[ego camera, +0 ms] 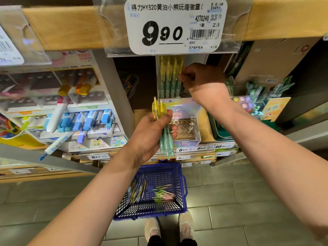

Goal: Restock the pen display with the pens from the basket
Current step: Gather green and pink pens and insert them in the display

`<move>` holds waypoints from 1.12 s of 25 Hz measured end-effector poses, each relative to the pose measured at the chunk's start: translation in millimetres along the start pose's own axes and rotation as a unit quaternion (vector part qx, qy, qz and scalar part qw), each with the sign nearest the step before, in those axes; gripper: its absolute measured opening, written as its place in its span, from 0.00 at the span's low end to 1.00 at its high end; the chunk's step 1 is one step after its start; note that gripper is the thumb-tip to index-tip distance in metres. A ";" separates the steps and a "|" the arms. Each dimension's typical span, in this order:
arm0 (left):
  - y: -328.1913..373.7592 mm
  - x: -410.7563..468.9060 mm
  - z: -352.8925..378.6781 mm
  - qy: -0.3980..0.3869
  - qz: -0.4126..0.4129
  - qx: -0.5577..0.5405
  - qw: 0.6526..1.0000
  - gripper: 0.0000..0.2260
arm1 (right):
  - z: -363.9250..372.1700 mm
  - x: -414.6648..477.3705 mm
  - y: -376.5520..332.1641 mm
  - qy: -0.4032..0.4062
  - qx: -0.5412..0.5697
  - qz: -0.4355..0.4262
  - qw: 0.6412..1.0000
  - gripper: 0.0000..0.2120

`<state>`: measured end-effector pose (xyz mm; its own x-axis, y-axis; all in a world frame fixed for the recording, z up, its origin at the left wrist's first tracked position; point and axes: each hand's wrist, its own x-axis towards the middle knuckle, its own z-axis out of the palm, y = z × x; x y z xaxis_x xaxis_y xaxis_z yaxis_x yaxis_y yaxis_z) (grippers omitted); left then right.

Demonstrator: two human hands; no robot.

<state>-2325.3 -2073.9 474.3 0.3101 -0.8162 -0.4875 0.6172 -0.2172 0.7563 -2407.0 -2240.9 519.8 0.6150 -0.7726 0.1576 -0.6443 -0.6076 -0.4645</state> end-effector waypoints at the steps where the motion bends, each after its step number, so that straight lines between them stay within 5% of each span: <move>1: -0.3 0.4 -0.2 -0.001 0.000 -0.010 1.000 0.14 | 0.0 -1.0 -0.5 -0.001 -0.007 0.003 1.000 0.12; 6: -0.9 -0.4 -0.4 -0.023 0.015 -0.028 0.999 0.08 | 1.2 -24.6 -1.9 0.026 0.029 0.050 0.998 0.08; 8: -0.8 -0.8 -0.1 -0.037 0.034 -0.016 0.999 0.06 | 3.0 -43.4 -5.0 -0.027 0.106 0.088 0.990 0.12; 12: -2.3 -2.6 1.7 -0.068 0.074 0.069 0.992 0.10 | 6.3 -64.9 -8.2 -0.228 0.269 0.134 0.926 0.12; 16: -2.7 -3.6 0.8 -0.087 0.075 0.103 0.988 0.13 | 8.3 -63.4 0.4 -0.257 0.376 0.199 0.868 0.10; 19: -3.9 -3.9 0.8 -0.091 0.067 0.087 0.990 0.11 | 11.7 -65.4 1.2 -0.273 0.391 0.198 0.856 0.11; 23: -3.3 -3.9 2.5 -0.106 0.061 0.049 0.991 0.09 | 11.9 -70.0 -3.3 -0.328 0.504 0.237 0.763 0.11; 28: 0.6 -8.4 -1.9 -0.131 0.035 0.007 0.991 0.11 | 11.3 -69.5 0.6 -0.350 0.566 0.274 0.695 0.06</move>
<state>-2326.1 -2066.1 478.1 0.1515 -0.9401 -0.3054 0.5905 -0.1617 0.7907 -2444.9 -2185.5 498.7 0.7436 -0.3122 -0.5912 -0.3421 0.5820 -0.7377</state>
